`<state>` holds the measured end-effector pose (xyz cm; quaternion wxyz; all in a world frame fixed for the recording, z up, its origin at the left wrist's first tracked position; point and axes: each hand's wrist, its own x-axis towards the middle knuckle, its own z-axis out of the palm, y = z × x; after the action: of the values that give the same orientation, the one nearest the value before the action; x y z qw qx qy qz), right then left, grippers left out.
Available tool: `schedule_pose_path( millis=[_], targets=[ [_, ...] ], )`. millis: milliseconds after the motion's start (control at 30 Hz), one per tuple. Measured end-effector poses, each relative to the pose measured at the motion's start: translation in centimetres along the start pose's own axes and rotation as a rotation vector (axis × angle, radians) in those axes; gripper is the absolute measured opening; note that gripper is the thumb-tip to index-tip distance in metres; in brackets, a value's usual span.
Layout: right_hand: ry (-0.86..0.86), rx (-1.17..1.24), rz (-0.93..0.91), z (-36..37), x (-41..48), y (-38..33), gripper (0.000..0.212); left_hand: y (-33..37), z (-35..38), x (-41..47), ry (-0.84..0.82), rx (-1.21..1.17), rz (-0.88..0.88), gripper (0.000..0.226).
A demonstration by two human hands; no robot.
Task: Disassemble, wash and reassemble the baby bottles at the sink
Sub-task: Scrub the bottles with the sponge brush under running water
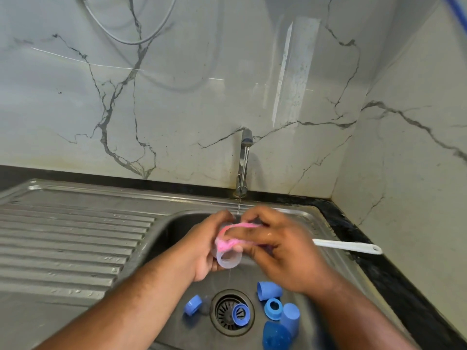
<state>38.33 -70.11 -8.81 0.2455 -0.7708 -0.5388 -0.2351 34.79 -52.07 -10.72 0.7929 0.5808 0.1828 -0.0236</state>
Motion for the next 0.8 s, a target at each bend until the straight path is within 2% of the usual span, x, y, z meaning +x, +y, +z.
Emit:
schedule_pose_path(
  millis=[100,233,333,400,467,567,700,800],
  targets=[
    [-0.071,-0.066,-0.090,0.4,0.1,-1.0,0.026,-0.1,-0.1,0.1,0.010,0.003,-0.029,0.033],
    [-0.023,-0.025,-0.023,-0.5,0.1,0.1,0.024,-0.2,-0.1,0.2,0.022,0.053,-0.035,0.029],
    [-0.115,-0.041,-0.120,0.5,0.2,-1.6,0.024,-0.3,0.2,-0.3,-0.001,0.023,-0.051,0.030],
    [-0.092,-0.057,-0.134,0.4,0.2,-1.5,0.026,-0.1,-0.1,-0.2,-0.024,0.009,-0.054,0.030],
    [-0.026,0.017,-0.055,-0.2,0.1,-0.3,0.026,0.2,-0.3,0.1,-0.039,-0.004,-0.050,0.030],
    [0.039,0.091,0.015,-0.4,-0.1,0.4,0.027,0.4,-0.5,0.2,-0.079,-0.133,-0.036,0.033],
    [0.147,0.270,0.106,0.4,0.2,-0.6,0.029,0.4,-0.2,0.0,-0.133,-0.419,0.053,0.033],
    [0.194,0.320,0.188,0.7,0.3,-1.0,0.030,0.3,-0.1,0.1,-0.064,-0.538,0.172,0.037]
  ],
)
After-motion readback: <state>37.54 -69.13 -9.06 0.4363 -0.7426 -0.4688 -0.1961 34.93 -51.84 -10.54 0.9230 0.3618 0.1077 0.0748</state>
